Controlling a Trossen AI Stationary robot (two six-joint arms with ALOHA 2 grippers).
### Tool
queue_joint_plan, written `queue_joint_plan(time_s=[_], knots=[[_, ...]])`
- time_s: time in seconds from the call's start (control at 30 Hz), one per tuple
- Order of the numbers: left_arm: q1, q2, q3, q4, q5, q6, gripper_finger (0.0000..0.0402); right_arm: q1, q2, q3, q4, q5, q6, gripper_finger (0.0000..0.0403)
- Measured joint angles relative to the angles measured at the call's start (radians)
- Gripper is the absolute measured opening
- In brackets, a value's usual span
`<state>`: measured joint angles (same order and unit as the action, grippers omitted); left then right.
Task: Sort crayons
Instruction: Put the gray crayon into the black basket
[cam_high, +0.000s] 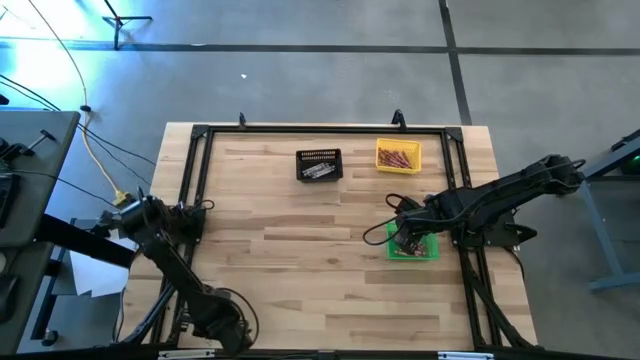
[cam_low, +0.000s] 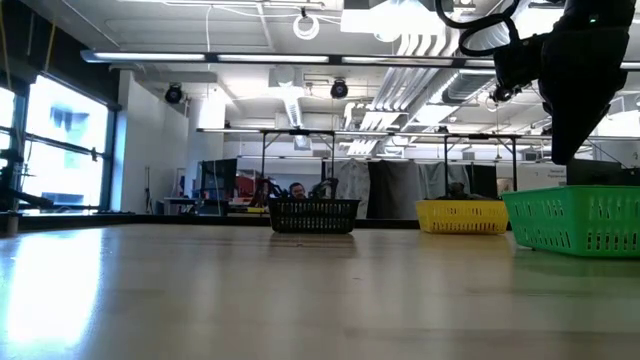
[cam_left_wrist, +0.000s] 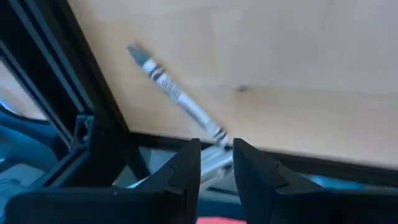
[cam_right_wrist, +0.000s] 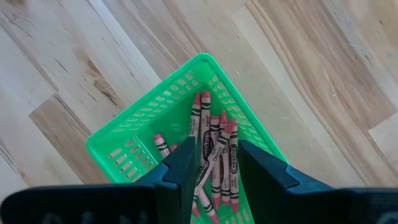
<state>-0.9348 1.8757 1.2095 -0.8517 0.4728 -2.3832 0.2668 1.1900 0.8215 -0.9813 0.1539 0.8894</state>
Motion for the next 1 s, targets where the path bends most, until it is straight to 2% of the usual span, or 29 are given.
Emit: queue_joint_plan(time_s=[0.23, 0.63, 1.0], knots=[[-0.011, 0.046, 0.010, -0.007, 0.021, -0.003, 0.0081, 0.000, 0.000, 0.000, 0.005, 0.000, 0.000, 0.0106], [-0.059, 0.056, 0.010, -0.018, 0.024, 0.016, 0.0081, 0.000, 0.000, 0.000, 0.007, 0.000, 0.000, 0.0106], [-0.102, 0.094, 0.010, 0.033, 0.018, 0.016, 0.0081, 0.000, 0.000, 0.000, 0.011, 0.000, 0.000, 0.0106]])
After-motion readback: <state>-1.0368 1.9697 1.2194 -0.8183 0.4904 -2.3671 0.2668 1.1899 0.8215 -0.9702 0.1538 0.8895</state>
